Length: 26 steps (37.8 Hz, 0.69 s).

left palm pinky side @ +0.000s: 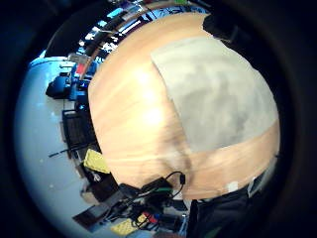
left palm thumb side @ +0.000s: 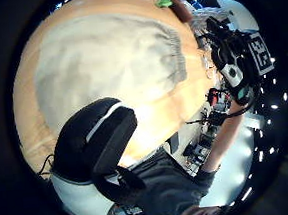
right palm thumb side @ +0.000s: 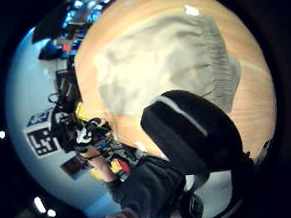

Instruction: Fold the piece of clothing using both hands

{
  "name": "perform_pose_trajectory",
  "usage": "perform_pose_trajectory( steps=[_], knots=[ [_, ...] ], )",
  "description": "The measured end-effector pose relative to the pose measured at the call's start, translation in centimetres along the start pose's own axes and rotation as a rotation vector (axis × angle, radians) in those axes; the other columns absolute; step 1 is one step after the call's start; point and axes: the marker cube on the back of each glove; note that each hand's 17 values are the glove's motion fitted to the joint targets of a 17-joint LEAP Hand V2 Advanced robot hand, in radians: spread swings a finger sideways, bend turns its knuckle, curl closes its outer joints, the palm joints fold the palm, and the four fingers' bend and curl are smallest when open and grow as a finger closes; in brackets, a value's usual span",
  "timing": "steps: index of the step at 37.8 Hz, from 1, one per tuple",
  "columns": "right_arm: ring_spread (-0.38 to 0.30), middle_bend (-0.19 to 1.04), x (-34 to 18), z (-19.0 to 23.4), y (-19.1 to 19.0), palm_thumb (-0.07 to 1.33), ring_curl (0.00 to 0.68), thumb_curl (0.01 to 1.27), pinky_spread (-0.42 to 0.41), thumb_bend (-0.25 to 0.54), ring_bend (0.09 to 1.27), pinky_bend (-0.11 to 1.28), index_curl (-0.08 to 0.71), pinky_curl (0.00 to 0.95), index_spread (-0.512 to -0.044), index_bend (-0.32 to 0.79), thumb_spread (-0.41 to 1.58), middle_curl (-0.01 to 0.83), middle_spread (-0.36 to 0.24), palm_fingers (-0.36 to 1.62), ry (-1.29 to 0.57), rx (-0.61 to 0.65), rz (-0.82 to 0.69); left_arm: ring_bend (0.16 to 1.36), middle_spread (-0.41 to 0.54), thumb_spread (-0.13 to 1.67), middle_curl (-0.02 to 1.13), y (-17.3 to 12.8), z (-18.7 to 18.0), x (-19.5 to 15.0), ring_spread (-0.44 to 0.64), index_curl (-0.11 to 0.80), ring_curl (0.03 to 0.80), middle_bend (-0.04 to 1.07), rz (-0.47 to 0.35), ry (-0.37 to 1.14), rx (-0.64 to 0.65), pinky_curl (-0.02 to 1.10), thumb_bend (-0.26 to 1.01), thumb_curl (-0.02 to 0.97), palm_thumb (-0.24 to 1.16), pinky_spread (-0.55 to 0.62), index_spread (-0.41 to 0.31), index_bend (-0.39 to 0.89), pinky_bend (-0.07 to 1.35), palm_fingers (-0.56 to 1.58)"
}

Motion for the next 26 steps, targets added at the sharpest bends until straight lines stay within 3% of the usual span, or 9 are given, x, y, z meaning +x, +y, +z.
perform_pose_trajectory(
  steps=[2, 7, 14, 22, 26],
  knots=[
    [0.069, 0.11, 0.1, 1.6, 1.1, 0.47, 0.375, 0.19, 0.213, -0.062, 0.41, 0.73, 0.21, 0.403, -0.431, 0.11, 1.23, 0.33, -0.054, 0.11, -0.005, -0.067, 0.028, 0.62, 0.189, 1.1, 0.24, 0.1, 1.7, 0.4, 0.21, 0.285, 0.387, 0.12, 0.065, 0.061, 0.021, 0.38, -0.02, 0.191, 0.14, 0.23, -0.105, 0.15, 0.66, 0.06],
    [0.105, 0.12, 0.1, 4.9, 1.2, 0.45, 0.356, 0.18, 0.237, -0.021, 0.43, 0.76, 0.202, 0.39, -0.446, 0.13, 1.25, 0.298, -0.039, 0.09, -0.038, -0.122, 0.02, 0.64, 0.207, 1.09, 0.22, -1.6, 5.2, -0.4, 0.25, 0.287, 0.377, 0.12, -0.022, 0.065, 0.016, 0.38, -0.02, 0.2, 0.14, 0.25, -0.118, 0.15, 0.69, 0.05],
    [0.137, 0.14, 0.3, 8.7, 0.9, 0.46, 0.351, 0.18, 0.253, -0.008, 0.45, 0.78, 0.204, 0.387, -0.457, 0.13, 1.28, 0.274, -0.025, 0.07, -0.038, -0.217, 0.014, 0.64, 0.237, 1.07, 0.22, -1.9, 10.2, -0.7, 0.34, 0.268, 0.364, 0.16, -0.054, 0.133, -0.251, 0.38, -0.04, 0.198, 0.07, 0.31, -0.111, 0.12, 0.72, -0.03],
    [0.15, 0.14, 0.5, 9.7, 0.4, 0.52, 0.354, 0.2, 0.24, 0.002, 0.49, 0.84, 0.203, 0.39, -0.461, 0.13, 1.3, 0.254, -0.01, 0.08, -0.072, -0.184, 0.009, 0.62, 0.255, 1.06, 0.23, -2.2, 11.5, -1.1, 0.41, 0.259, 0.341, 0.17, -0.103, 0.07, -0.3, 0.37, -0.03, 0.205, 0.04, 0.36, -0.123, 0.14, 0.72, -0.04],
    [0.132, 0.16, 0.4, 9.9, 0.6, 0.59, 0.358, 0.21, 0.195, 0.021, 0.54, 0.9, 0.184, 0.395, -0.456, 0.09, 1.29, 0.251, 0.002, 0.16, -0.084, -0.219, 0.027, 0.6, 0.24, 1.05, 0.24, -2.1, 11.3, -1.0, 0.42, 0.264, 0.327, 0.2, -0.12, 0.042, -0.329, 0.36, -0.02, 0.21, 0.03, 0.38, -0.126, 0.15, 0.68, 0.0]
  ],
)
